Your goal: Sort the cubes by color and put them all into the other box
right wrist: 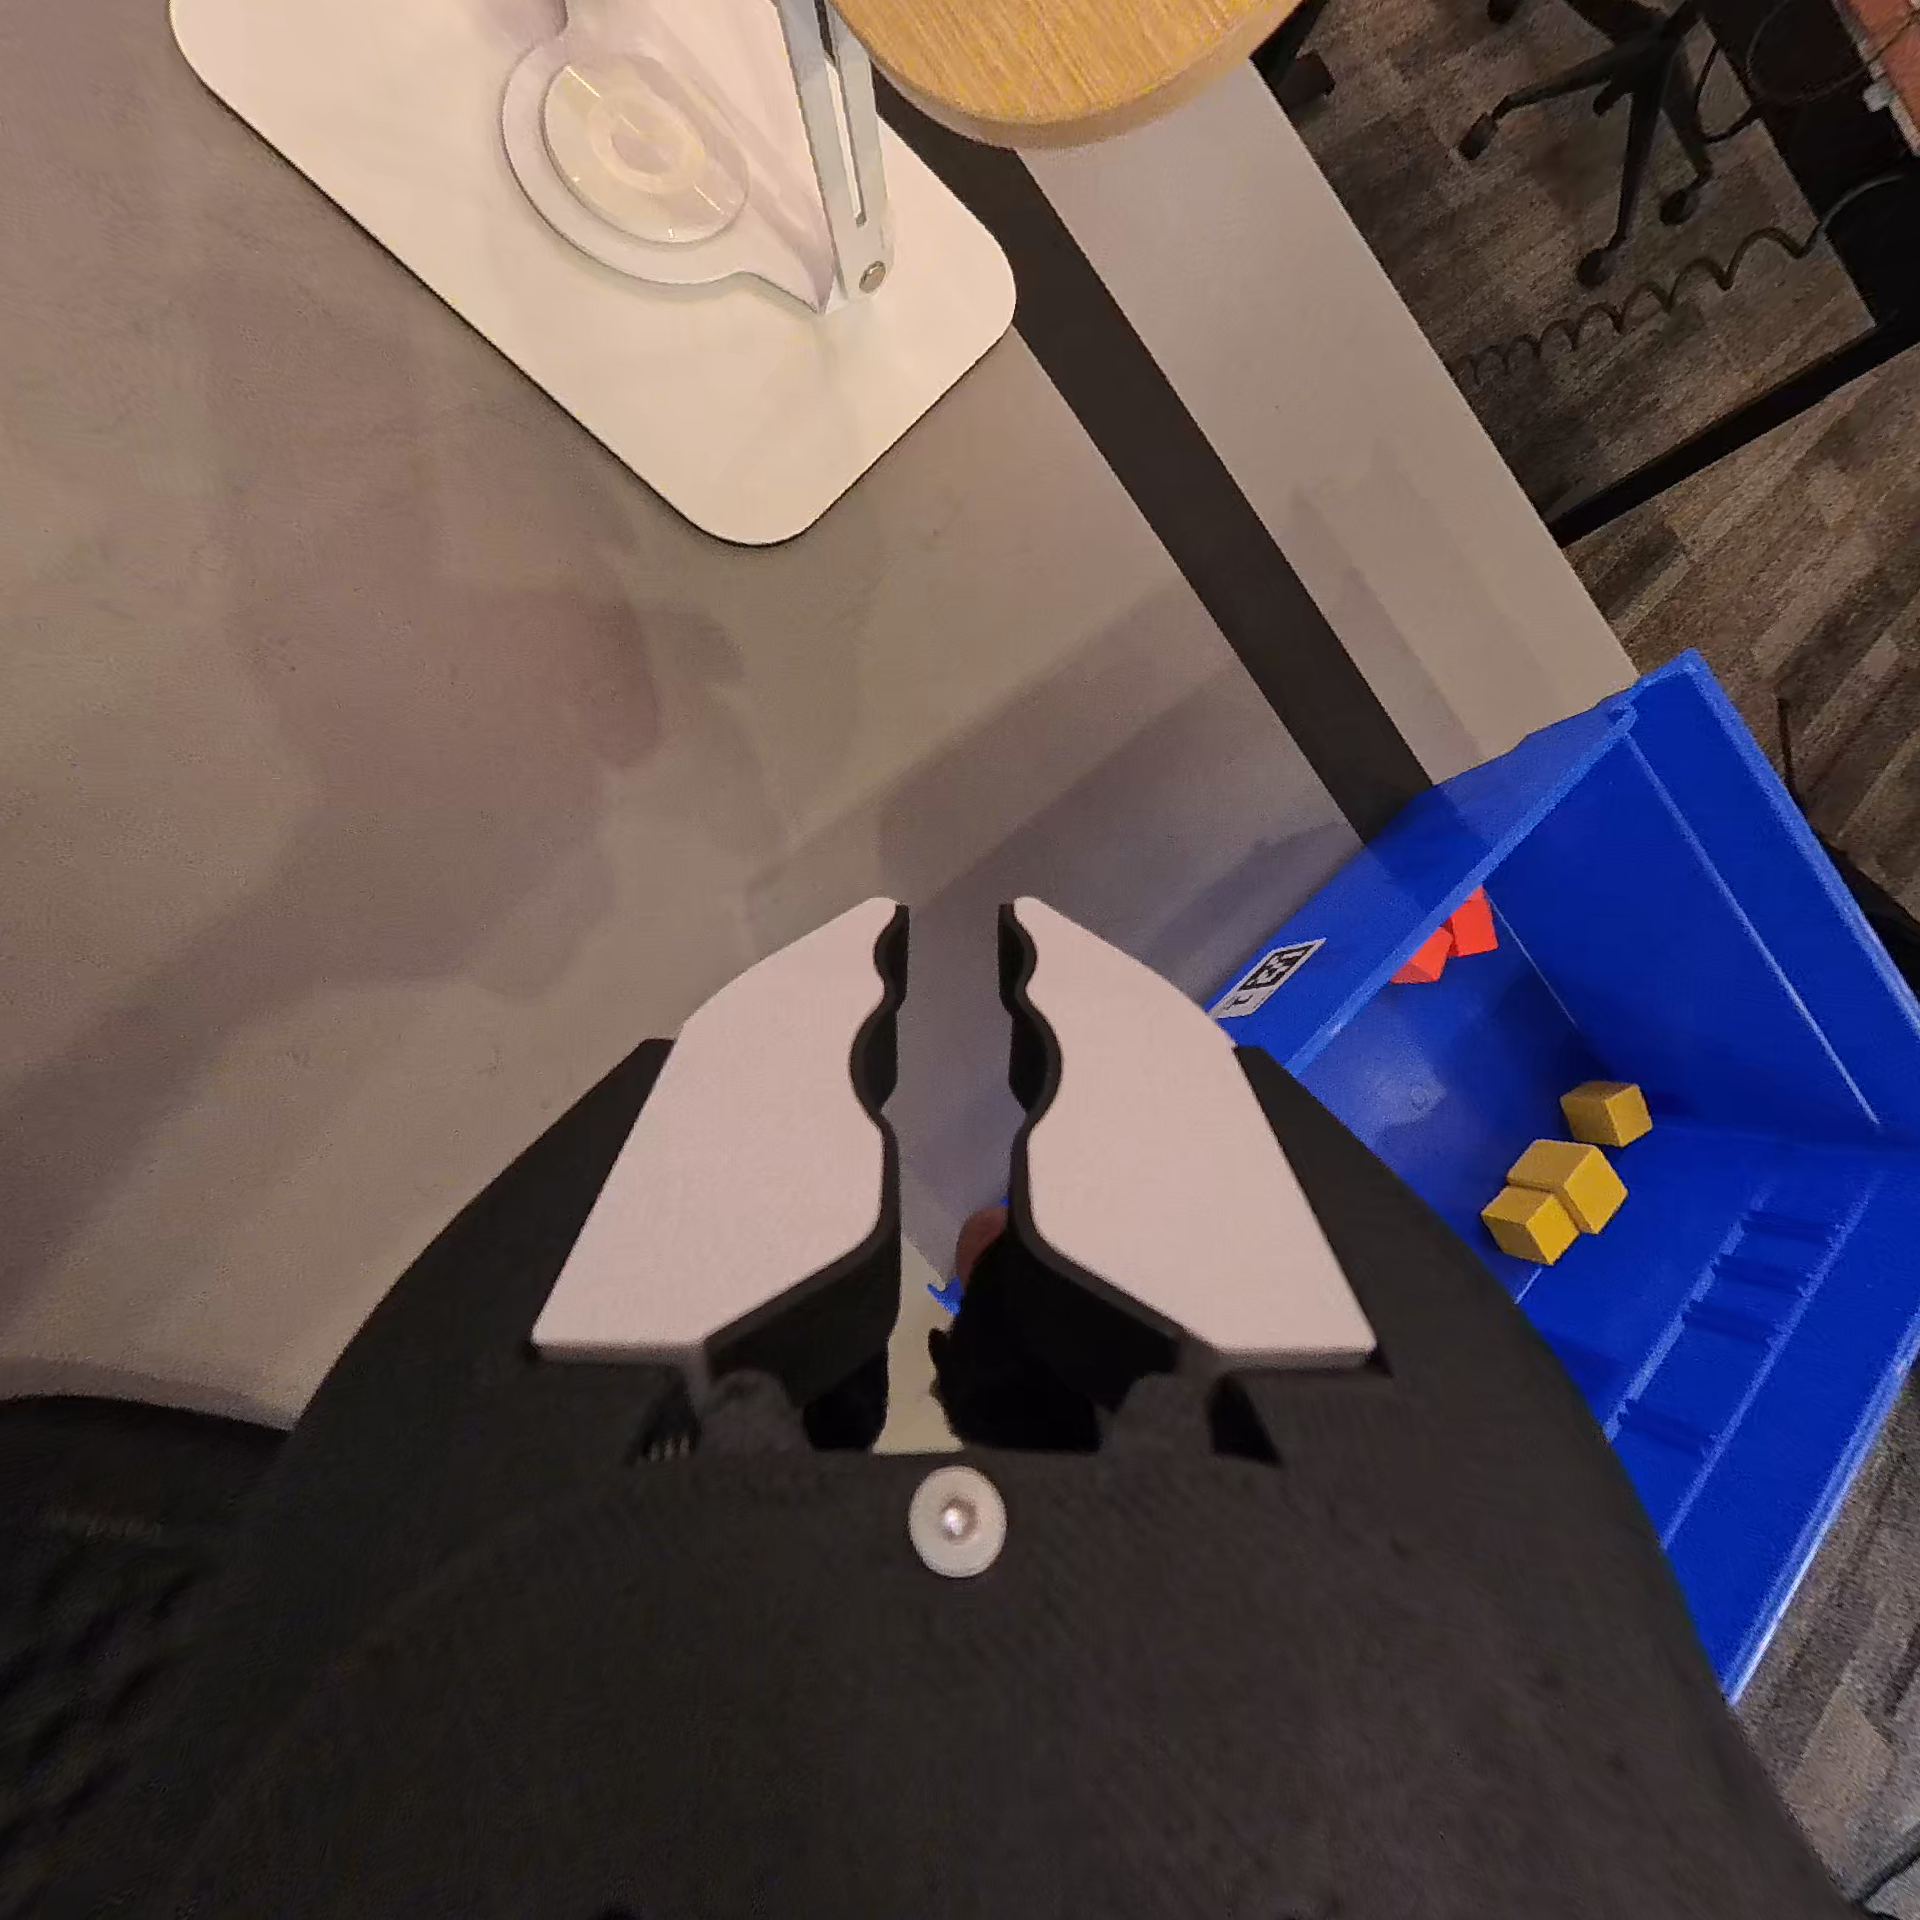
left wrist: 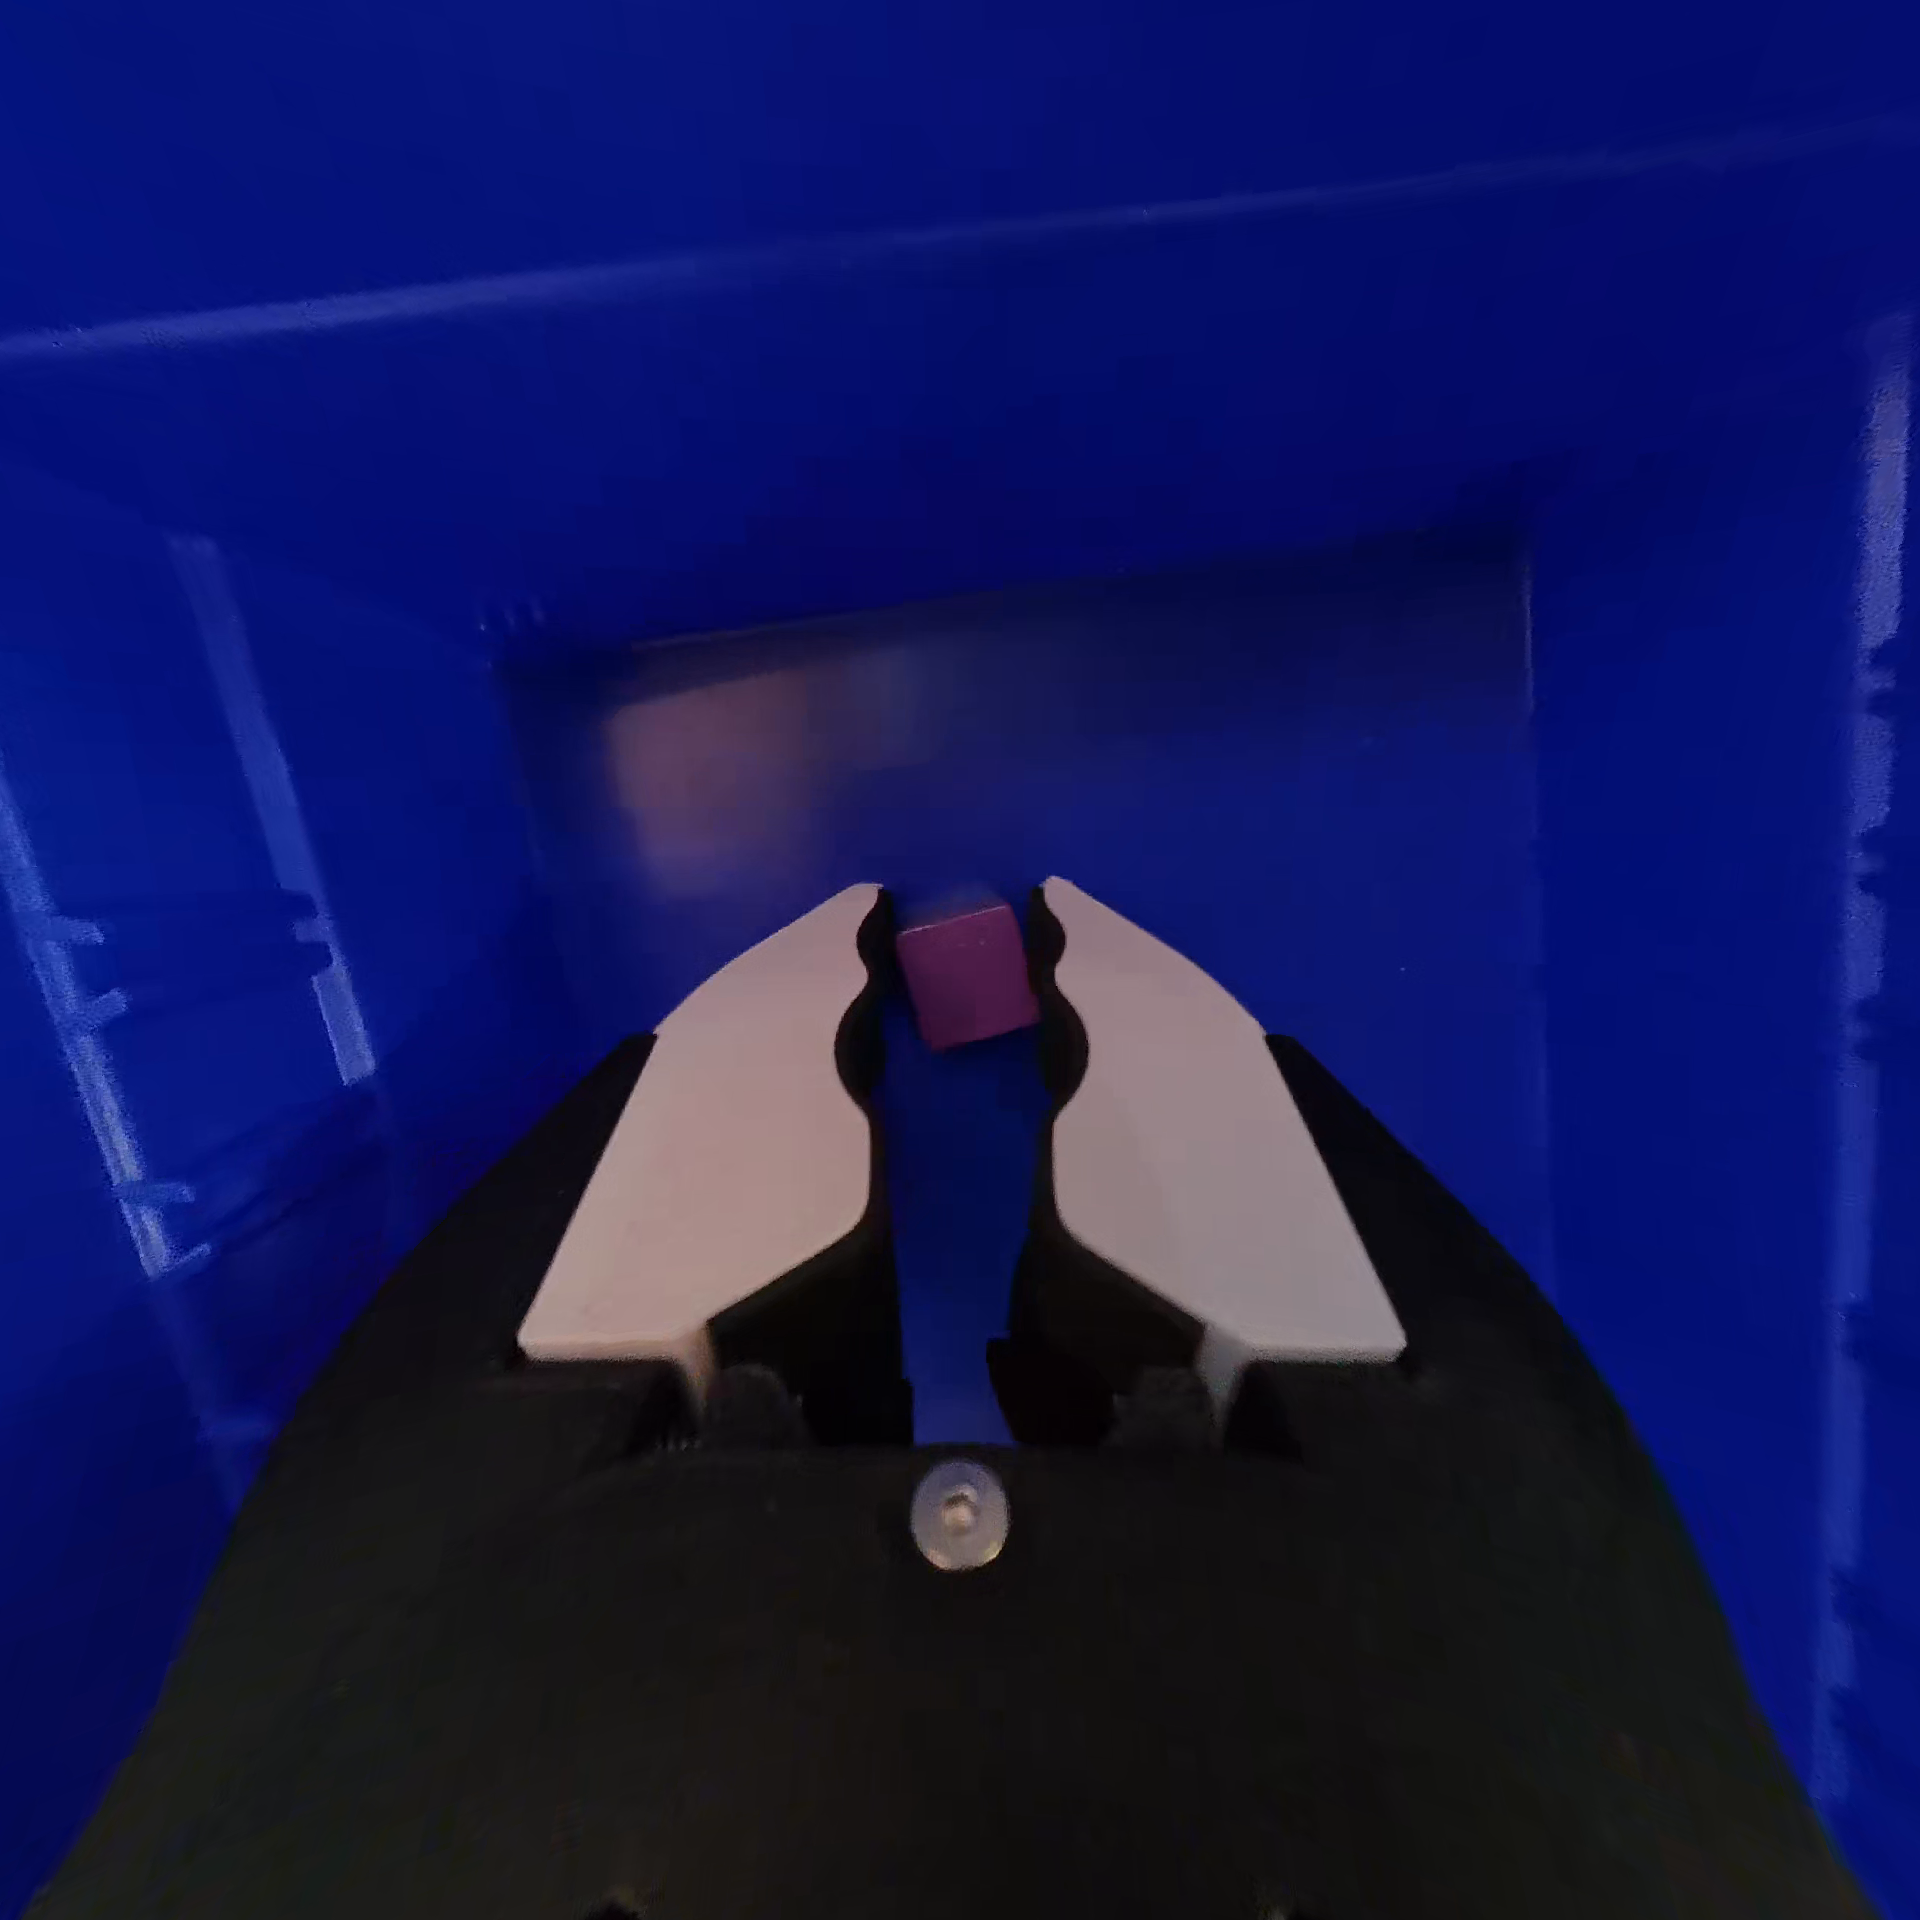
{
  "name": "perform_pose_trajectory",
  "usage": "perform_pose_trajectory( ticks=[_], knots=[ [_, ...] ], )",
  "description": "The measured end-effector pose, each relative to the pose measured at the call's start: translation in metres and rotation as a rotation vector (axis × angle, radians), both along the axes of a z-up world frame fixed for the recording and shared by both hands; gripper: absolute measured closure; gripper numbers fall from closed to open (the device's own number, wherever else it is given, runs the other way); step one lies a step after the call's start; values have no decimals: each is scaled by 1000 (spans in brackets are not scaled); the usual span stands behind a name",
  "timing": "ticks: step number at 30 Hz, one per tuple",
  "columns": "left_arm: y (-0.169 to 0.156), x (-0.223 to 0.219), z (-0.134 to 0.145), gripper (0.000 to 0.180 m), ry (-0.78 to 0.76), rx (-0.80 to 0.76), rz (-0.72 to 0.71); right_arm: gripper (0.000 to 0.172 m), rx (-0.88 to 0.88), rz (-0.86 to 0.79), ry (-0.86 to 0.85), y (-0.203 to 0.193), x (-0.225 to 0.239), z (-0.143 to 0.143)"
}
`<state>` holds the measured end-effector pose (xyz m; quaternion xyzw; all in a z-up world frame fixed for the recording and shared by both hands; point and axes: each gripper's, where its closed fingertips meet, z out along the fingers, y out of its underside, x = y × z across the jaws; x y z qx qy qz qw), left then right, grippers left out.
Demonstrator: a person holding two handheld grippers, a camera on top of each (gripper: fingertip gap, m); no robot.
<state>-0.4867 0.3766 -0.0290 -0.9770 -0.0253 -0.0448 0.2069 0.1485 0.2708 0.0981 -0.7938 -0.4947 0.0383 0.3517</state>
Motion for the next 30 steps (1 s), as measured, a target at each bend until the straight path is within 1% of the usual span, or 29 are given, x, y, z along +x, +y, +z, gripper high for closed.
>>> perform_pose_trajectory(
  ticks=[4, 8, 11, 14, 17, 18, 20, 21, 24, 26, 27, 30],
  knots=[
    [-3, 6, 6, 156, -48, 39, -3, 155, 23, 19, 27, -2, -8, 8],
    [-11, 24, 30, 156, -159, 154, -29, 154, 80, 72, 98, -8, -31, 27],
    [-21, 45, 56, 156, -306, 266, -40, 153, 129, 154, 173, -18, -64, 45],
    [-34, 62, 79, 156, -427, 361, -64, 152, 162, 255, 264, -33, -109, 62],
    [-48, 86, 107, 157, -596, 468, -98, 146, 175, 337, 325, -46, -157, 70],
    [-54, 96, 118, 157, -653, 499, -114, 145, 191, 362, 347, -50, -174, 73],
    [-69, 118, 143, 157, -749, 563, -155, 134, 215, 409, 399, -59, -211, 80],
    [-78, 131, 155, 157, -797, 584, -178, 132, 239, 422, 431, -61, -229, 84],
    [-108, 182, 194, 157, -971, 640, -271, 123, 279, 465, 511, -68, -285, 91],
    [-129, 217, 219, 157, -1079, 666, -339, 116, 323, 488, 529, -67, -313, 92],
    [-140, 234, 229, 157, -1127, 665, -377, 114, 349, 500, 529, -66, -324, 94],
    [-166, 275, 245, 157, -1211, 644, -459, 119, 425, 546, 585, -67, -341, 111]
  ],
)
